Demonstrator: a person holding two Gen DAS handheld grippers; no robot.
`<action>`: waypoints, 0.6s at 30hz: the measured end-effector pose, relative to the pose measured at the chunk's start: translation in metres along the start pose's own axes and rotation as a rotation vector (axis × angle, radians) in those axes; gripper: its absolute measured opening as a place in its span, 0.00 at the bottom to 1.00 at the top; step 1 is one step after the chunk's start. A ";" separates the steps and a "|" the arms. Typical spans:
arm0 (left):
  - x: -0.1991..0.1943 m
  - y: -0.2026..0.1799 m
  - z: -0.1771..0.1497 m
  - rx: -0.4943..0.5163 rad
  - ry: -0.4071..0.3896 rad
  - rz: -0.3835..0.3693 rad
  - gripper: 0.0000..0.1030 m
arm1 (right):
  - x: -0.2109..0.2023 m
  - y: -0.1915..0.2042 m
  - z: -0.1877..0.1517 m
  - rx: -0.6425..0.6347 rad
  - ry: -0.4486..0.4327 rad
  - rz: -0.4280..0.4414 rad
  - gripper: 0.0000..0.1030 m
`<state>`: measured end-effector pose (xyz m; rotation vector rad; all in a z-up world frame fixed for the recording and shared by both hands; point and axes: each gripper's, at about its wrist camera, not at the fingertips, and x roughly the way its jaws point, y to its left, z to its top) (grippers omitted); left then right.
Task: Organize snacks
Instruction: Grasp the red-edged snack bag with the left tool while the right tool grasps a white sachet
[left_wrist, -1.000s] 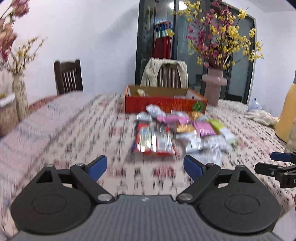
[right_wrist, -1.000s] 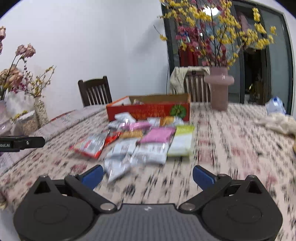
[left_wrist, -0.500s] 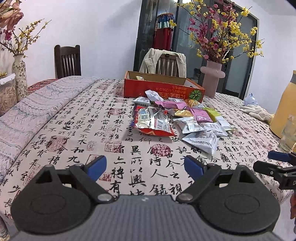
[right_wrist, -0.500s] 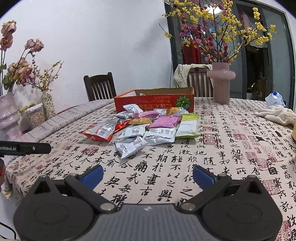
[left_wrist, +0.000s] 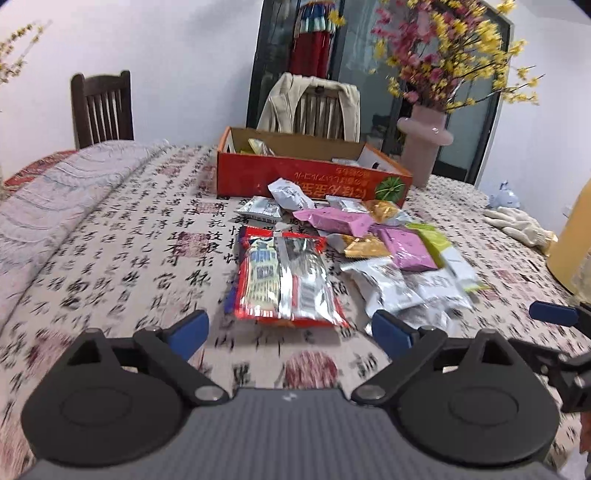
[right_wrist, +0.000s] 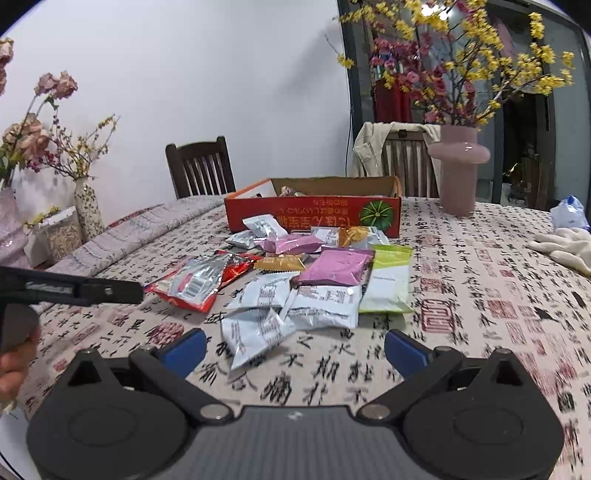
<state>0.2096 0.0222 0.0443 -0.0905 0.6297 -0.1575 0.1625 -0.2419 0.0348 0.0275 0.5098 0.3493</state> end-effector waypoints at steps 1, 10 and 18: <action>0.011 0.001 0.004 -0.003 0.015 -0.002 0.94 | 0.006 0.000 0.003 -0.003 0.008 0.001 0.98; 0.088 0.015 0.031 -0.023 0.114 -0.032 0.94 | 0.073 0.004 0.036 -0.008 0.065 0.043 0.78; 0.105 0.017 0.036 -0.020 0.101 -0.038 0.77 | 0.133 0.024 0.052 -0.036 0.139 0.090 0.68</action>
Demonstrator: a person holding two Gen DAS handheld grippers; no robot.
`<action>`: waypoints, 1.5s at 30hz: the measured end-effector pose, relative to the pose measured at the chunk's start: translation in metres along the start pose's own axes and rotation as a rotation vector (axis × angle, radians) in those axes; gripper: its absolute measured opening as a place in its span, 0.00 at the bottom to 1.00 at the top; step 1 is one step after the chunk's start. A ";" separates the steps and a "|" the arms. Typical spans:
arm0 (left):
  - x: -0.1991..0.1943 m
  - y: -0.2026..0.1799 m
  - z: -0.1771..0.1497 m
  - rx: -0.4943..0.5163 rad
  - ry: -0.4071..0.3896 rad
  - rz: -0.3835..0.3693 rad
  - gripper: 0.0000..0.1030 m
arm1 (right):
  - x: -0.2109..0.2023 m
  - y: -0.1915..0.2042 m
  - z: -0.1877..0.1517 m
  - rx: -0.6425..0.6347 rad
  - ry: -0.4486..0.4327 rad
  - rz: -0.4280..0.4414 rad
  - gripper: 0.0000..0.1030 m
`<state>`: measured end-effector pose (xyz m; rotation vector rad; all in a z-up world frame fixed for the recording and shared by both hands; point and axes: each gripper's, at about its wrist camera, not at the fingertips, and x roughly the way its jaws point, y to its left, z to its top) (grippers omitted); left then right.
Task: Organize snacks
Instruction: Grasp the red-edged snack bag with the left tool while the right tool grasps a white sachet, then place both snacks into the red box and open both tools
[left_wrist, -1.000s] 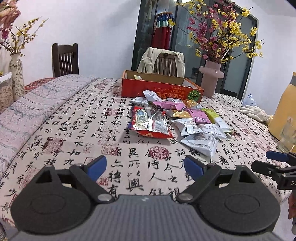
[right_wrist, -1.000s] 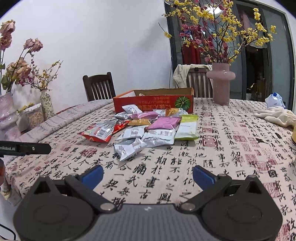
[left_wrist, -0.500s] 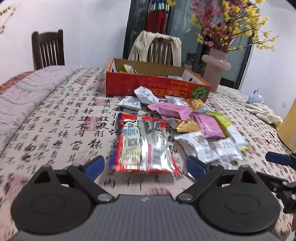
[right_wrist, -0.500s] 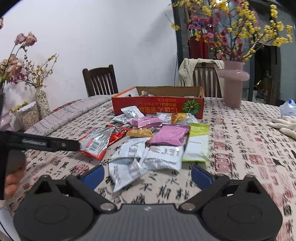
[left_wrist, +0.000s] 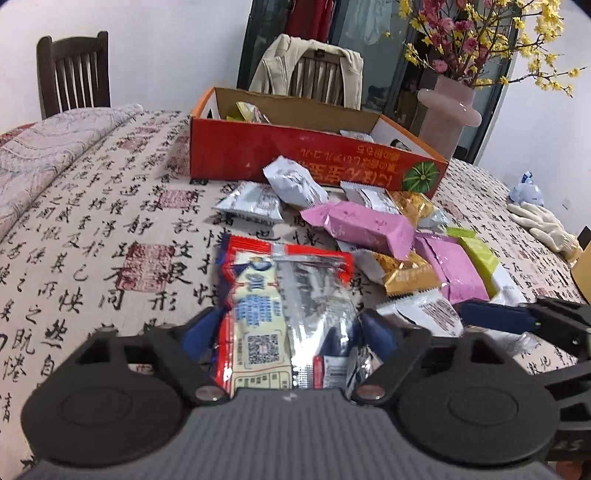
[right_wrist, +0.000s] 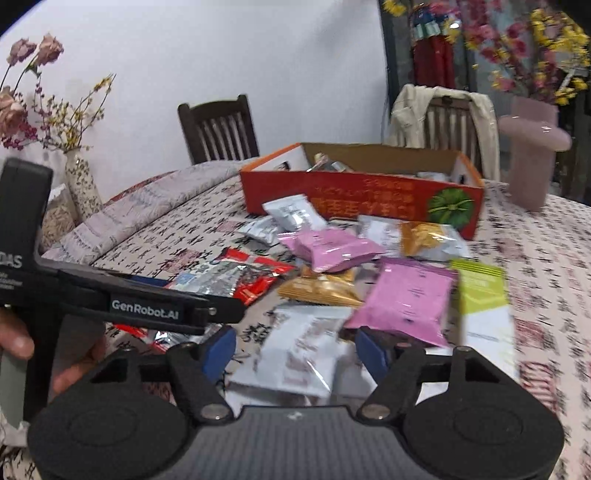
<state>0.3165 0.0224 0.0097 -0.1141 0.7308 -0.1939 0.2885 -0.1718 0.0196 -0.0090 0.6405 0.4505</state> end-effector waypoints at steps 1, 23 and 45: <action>0.000 -0.001 0.000 0.010 -0.007 0.005 0.69 | 0.006 0.002 0.001 -0.007 0.006 0.002 0.65; -0.076 -0.013 -0.009 -0.041 -0.080 -0.008 0.54 | -0.047 -0.014 -0.005 0.017 -0.093 -0.011 0.40; 0.040 -0.029 0.177 -0.050 -0.117 -0.047 0.54 | -0.020 -0.124 0.135 0.126 -0.222 0.010 0.40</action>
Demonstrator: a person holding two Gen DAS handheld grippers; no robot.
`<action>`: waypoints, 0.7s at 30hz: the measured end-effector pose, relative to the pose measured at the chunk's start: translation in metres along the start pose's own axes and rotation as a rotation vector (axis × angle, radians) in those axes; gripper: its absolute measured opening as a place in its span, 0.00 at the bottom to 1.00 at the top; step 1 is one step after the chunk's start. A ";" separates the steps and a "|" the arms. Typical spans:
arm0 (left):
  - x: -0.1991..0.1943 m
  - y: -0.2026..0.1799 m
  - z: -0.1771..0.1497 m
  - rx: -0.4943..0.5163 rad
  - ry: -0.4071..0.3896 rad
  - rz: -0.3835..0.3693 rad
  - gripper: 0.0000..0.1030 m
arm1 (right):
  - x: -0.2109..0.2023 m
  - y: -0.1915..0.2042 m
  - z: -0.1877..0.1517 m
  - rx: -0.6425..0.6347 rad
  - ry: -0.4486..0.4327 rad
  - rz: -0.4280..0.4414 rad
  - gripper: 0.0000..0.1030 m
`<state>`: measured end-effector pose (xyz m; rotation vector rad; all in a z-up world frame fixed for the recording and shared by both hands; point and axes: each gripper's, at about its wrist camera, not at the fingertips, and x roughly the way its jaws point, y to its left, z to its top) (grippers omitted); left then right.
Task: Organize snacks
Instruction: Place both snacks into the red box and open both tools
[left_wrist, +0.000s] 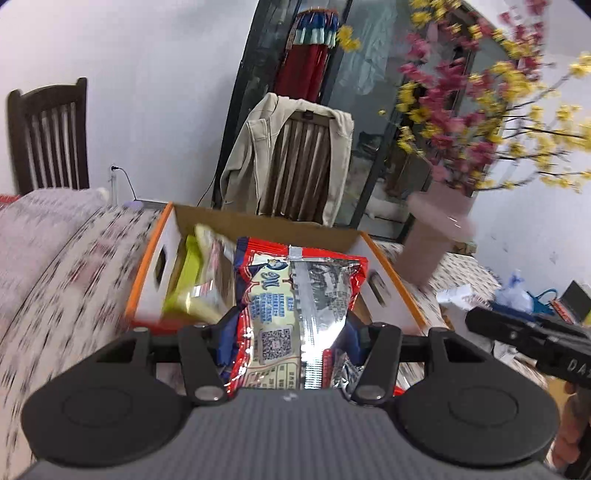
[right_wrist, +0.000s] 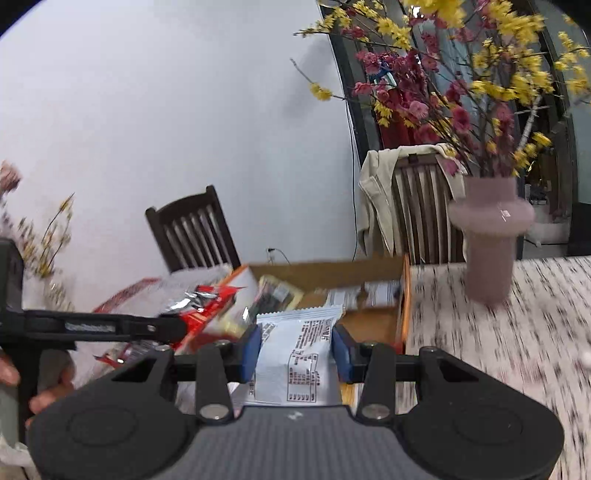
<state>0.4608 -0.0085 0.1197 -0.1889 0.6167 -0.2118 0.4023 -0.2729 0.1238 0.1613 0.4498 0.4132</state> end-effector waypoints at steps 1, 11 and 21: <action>0.019 0.002 0.009 -0.009 0.017 0.009 0.54 | 0.016 -0.006 0.012 0.005 0.005 -0.005 0.40; 0.181 0.022 0.054 -0.035 0.162 0.135 0.55 | 0.195 -0.057 0.077 0.085 0.160 -0.043 0.40; 0.170 0.051 0.058 -0.081 0.160 0.050 0.76 | 0.304 -0.077 0.069 0.130 0.297 -0.107 0.43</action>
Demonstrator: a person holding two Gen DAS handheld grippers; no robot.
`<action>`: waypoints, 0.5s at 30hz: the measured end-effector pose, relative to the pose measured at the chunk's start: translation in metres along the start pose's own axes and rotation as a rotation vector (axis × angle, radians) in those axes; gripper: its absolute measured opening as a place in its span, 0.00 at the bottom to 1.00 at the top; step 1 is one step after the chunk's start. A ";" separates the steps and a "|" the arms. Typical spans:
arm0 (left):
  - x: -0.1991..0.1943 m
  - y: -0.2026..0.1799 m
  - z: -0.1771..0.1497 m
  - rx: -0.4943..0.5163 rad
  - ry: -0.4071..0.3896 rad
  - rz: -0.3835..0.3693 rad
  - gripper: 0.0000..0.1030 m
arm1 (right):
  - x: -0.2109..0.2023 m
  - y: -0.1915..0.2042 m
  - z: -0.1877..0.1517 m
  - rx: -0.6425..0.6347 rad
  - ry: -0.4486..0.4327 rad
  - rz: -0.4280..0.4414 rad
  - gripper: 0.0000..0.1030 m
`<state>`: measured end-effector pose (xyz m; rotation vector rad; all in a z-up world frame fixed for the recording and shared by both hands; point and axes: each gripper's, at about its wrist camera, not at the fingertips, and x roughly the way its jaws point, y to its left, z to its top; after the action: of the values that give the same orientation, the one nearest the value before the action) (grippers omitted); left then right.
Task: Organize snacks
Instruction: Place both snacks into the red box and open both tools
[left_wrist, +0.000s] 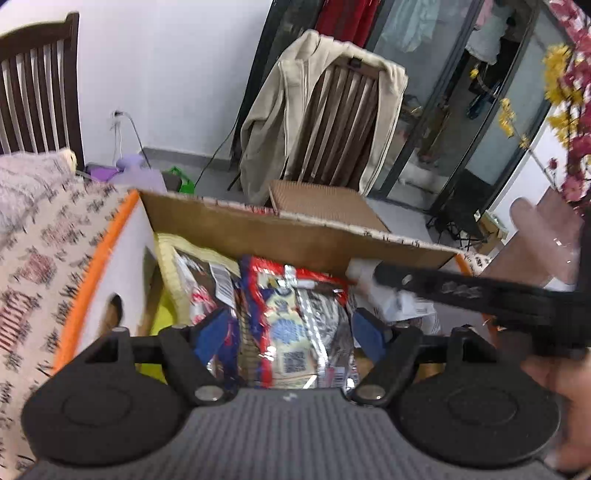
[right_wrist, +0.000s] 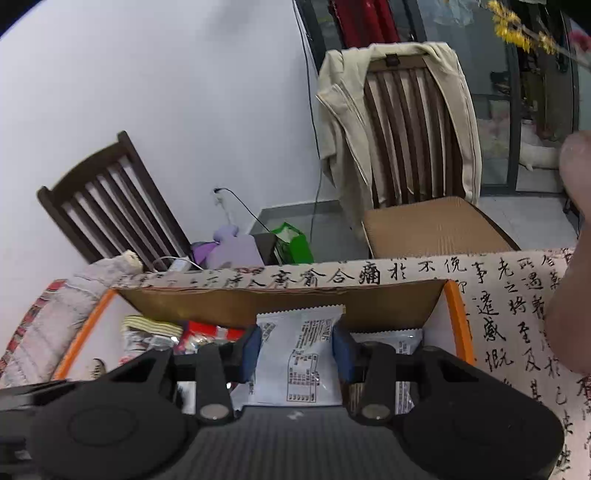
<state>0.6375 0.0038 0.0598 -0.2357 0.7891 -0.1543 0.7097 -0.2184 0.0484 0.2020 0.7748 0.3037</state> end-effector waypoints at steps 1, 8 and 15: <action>-0.004 0.001 0.002 0.008 -0.010 0.011 0.76 | 0.007 -0.003 -0.001 0.019 0.017 -0.002 0.43; -0.025 0.000 0.011 0.025 -0.021 0.052 0.76 | 0.006 -0.021 -0.006 0.153 0.057 0.030 0.56; -0.064 -0.002 0.003 0.082 -0.036 0.067 0.85 | -0.061 -0.003 -0.003 0.007 -0.026 -0.052 0.69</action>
<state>0.5945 0.0165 0.1059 -0.1336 0.7522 -0.1189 0.6671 -0.2414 0.0858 0.1916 0.7543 0.2485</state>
